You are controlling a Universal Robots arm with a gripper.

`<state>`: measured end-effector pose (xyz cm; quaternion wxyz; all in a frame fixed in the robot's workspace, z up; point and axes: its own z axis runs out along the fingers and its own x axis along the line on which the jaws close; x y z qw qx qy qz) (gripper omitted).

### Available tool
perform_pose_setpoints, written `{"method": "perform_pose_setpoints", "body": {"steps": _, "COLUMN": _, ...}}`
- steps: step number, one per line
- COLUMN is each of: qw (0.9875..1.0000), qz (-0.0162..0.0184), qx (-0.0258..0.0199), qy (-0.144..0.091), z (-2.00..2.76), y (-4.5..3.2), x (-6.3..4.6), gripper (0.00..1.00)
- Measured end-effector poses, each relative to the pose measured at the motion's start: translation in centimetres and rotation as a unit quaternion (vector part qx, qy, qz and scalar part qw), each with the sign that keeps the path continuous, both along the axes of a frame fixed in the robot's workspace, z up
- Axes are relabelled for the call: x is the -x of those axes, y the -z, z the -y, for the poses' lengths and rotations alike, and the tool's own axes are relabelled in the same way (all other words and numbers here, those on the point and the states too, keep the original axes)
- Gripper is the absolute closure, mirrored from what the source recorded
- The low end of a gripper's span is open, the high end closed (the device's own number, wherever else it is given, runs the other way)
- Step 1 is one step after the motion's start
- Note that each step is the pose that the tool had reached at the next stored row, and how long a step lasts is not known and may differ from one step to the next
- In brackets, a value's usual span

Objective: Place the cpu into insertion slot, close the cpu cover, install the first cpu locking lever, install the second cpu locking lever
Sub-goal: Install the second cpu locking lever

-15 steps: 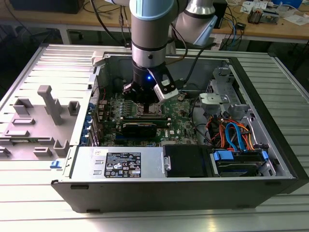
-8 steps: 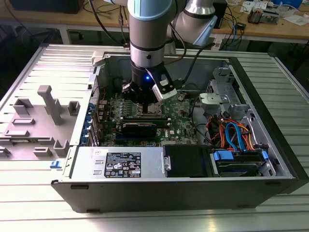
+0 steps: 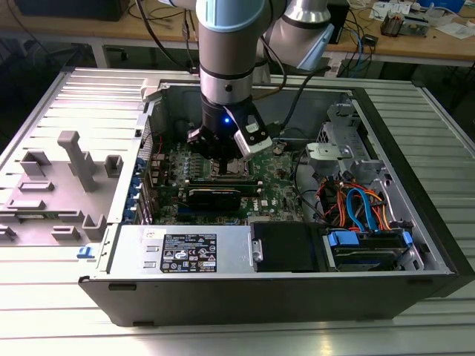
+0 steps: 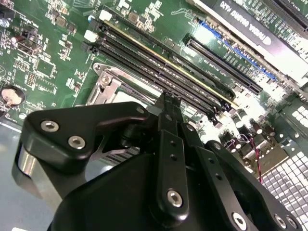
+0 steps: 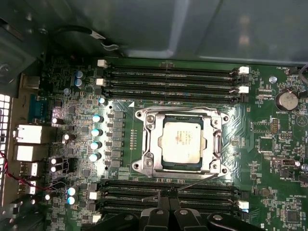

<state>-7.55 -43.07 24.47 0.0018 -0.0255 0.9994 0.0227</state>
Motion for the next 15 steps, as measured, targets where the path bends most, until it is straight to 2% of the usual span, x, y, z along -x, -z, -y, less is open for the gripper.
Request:
{"method": "perform_pose_setpoints", "body": {"steps": 4, "qw": 1.0, "qz": -0.0001, "qx": -0.0015, "qy": 0.0, "z": 0.08, "y": 0.06, "x": 0.0, "gripper": 0.89}}
{"method": "perform_pose_setpoints", "body": {"steps": 5, "qw": 1.0, "qz": -0.0002, "qx": -0.0044, "qy": 0.0, "z": 0.21, "y": 0.08, "x": 0.0, "gripper": 0.89}}
{"method": "perform_pose_setpoints", "body": {"steps": 6, "qw": 0.9999, "qz": -0.0001, "qx": -0.0137, "qy": 0.0, "z": 0.54, "y": 0.11, "x": 0.0, "gripper": 0.89}}
{"method": "perform_pose_setpoints", "body": {"steps": 8, "qw": 0.9997, "qz": -0.0001, "qx": -0.0228, "qy": 0.0, "z": 0.89, "y": 0.18, "x": 0.0, "gripper": 0.89}}
{"method": "perform_pose_setpoints", "body": {"steps": 9, "qw": 0.9995, "qz": -0.0001, "qx": -0.0312, "qy": 0.0, "z": 1.18, "y": 0.23, "x": 0.0, "gripper": 0.89}}
{"method": "perform_pose_setpoints", "body": {"steps": 12, "qw": 0.9988, "qz": -0.0002, "qx": -0.0498, "qy": 0.0, "z": 1.58, "y": 0.31, "x": 0.3, "gripper": 0.89}}
{"method": "perform_pose_setpoints", "body": {"steps": 13, "qw": 0.9986, "qz": -0.0001, "qx": -0.0529, "qy": 0.0, "z": 1.66, "y": 0.34, "x": 0.4, "gripper": 0.89}}
{"method": "perform_pose_setpoints", "body": {"steps": 15, "qw": 0.9985, "qz": -0.0001, "qx": -0.0546, "qy": 0.0, "z": 1.81, "y": 0.43, "x": 0.5, "gripper": 0.89}}
